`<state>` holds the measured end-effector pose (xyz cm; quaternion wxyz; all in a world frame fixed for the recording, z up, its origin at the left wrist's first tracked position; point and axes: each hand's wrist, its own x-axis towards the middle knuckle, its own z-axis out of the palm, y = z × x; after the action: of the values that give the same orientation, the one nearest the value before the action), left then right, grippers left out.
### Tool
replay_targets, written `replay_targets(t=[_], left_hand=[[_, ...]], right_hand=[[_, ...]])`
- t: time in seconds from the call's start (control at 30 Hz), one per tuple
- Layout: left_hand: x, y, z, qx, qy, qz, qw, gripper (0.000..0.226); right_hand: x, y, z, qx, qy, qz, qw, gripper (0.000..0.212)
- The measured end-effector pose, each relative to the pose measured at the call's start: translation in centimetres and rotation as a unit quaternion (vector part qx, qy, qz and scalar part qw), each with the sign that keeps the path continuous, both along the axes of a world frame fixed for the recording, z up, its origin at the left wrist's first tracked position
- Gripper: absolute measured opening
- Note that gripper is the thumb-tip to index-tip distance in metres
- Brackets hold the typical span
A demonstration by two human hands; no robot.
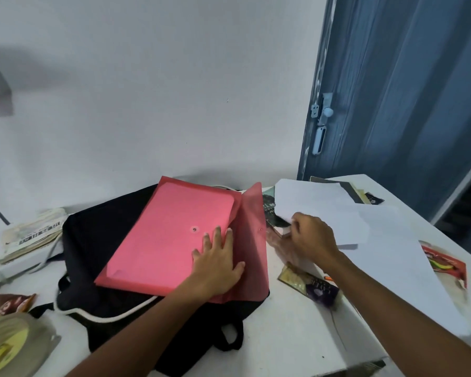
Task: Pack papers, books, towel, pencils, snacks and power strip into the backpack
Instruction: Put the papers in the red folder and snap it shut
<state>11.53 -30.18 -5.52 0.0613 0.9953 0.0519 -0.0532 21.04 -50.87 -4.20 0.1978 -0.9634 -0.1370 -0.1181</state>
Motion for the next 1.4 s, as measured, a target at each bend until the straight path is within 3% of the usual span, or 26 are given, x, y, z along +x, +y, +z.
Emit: replay_targets(t=[0.1, 0.23, 0.37, 0.47, 0.63, 0.7, 0.77, 0.83, 0.9, 0.97, 1.1, 1.17, 1.3, 1.4], left_hand=[[-0.3, -0.2, 0.3, -0.013, -0.009, -0.005, 1.000, 0.054], [-0.5, -0.4, 0.9, -0.043, -0.041, 0.004, 0.998, 0.045], [-0.3, -0.3, 0.4, -0.050, -0.039, 0.018, 0.998, 0.062], [-0.3, -0.2, -0.3, -0.054, -0.046, 0.028, 0.997, 0.082], [-0.6, 0.1, -0.9, -0.057, -0.099, -0.002, 0.993, 0.084], [-0.9, 0.2, -0.6, -0.087, -0.094, -0.001, 0.992, 0.082], [-1.4, 0.4, -0.1, -0.148, -0.111, -0.003, 0.983, 0.093], [-1.8, 0.7, 0.1, -0.194, -0.114, 0.005, 0.974, 0.095], [-1.6, 1.2, -0.4, -0.169, -0.120, 0.002, 0.978, 0.098], [-1.6, 1.3, -0.6, -0.147, -0.130, -0.005, 0.981, 0.096], [-2.3, 1.1, 0.6, -0.200, -0.150, -0.008, 0.968, 0.101], [-2.7, 1.3, 1.1, -0.236, -0.161, -0.030, 0.958, 0.089], [-2.7, 2.1, 1.1, -0.280, -0.180, -0.047, 0.942, 0.067], [-2.9, 2.8, 1.3, -0.334, -0.175, -0.035, 0.926, 0.068]], right_hand=[[0.1, 0.6, 1.7, 0.145, -0.025, -0.030, 0.989, 0.022], [-0.6, 2.3, 3.6, 0.282, -0.037, 0.041, 0.958, 0.018], [-3.0, 5.2, 5.5, 0.326, -0.058, 0.148, 0.932, 0.019], [-4.9, 7.2, 5.2, 0.293, -0.021, 0.245, 0.924, 0.030], [-5.8, 8.5, 2.8, 0.117, 0.115, 0.360, 0.919, 0.013], [-5.9, 8.3, 2.6, 0.128, 0.225, 0.368, 0.893, 0.023], [-5.7, 8.1, 2.9, 0.215, 0.267, 0.350, 0.872, 0.022], [-5.1, 7.8, 3.0, 0.267, 0.205, 0.299, 0.893, 0.015], [-3.9, 7.2, 2.2, 0.137, 0.133, 0.223, 0.956, 0.045], [-3.2, 6.7, 0.8, 0.007, 0.140, 0.147, 0.979, 0.074], [-2.9, 6.7, -2.1, 0.005, 0.180, 0.123, 0.976, 0.082], [-2.9, 7.0, -2.3, 0.003, 0.162, 0.143, 0.976, 0.078], [-3.5, 7.8, -2.3, 0.054, 0.158, 0.235, 0.958, 0.062], [-4.0, 8.6, -3.1, 0.050, 0.128, 0.317, 0.939, 0.061]])
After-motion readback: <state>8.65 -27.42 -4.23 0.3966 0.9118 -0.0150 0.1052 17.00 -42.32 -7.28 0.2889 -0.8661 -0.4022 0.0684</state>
